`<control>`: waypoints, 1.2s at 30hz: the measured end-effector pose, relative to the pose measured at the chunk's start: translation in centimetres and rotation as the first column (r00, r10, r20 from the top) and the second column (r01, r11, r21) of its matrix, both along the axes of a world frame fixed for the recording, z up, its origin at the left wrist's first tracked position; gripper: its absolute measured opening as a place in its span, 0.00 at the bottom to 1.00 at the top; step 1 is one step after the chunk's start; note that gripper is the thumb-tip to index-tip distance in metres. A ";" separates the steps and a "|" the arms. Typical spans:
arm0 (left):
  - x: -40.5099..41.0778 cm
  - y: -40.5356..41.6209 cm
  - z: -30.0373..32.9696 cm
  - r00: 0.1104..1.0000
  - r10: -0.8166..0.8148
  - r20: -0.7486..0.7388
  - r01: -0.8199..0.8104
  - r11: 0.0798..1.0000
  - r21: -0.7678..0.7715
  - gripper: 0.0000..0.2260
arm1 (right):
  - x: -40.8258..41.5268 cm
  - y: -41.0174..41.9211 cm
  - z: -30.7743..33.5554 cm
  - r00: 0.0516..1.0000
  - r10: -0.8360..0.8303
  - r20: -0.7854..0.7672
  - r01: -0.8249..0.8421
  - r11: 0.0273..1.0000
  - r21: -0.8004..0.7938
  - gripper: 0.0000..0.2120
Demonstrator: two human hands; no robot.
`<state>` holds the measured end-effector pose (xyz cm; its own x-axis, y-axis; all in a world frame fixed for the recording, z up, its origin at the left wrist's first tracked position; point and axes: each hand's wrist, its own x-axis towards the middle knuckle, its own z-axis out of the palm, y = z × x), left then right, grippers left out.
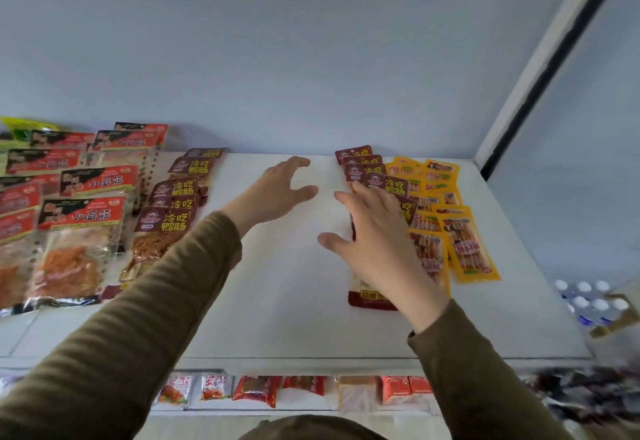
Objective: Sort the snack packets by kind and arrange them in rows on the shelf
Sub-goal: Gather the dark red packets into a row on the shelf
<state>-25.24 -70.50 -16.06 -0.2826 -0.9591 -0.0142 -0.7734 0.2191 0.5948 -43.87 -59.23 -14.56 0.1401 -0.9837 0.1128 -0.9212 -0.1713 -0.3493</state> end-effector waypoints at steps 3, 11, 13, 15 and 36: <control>-4.0 -1.2 -0.2 0.993 0.032 -0.117 -0.024 0.997 0.070 0.29 | -3.3 1.0 -0.4 0.990 -0.118 -0.077 0.120 0.992 0.026 0.39; -9.8 -6.0 -1.8 0.993 0.092 -0.075 -0.082 0.988 0.128 0.32 | -5.7 1.9 -2.3 0.940 -0.233 -0.251 0.274 0.951 0.143 0.50; -10.7 -6.1 -1.9 0.989 0.131 -0.072 -0.123 0.987 0.101 0.31 | -5.7 1.5 -2.5 0.938 -0.218 -0.271 0.264 0.954 0.146 0.48; -11.2 -6.3 -2.1 0.976 0.165 -0.143 -0.154 0.984 0.087 0.31 | -5.8 0.8 -2.6 0.941 -0.214 -0.263 0.256 0.957 0.137 0.47; -9.9 -2.2 -1.7 0.665 0.135 -0.734 0.137 0.945 0.298 0.31 | -3.7 -2.0 -5.3 0.981 -0.184 0.059 0.190 0.976 -0.105 0.44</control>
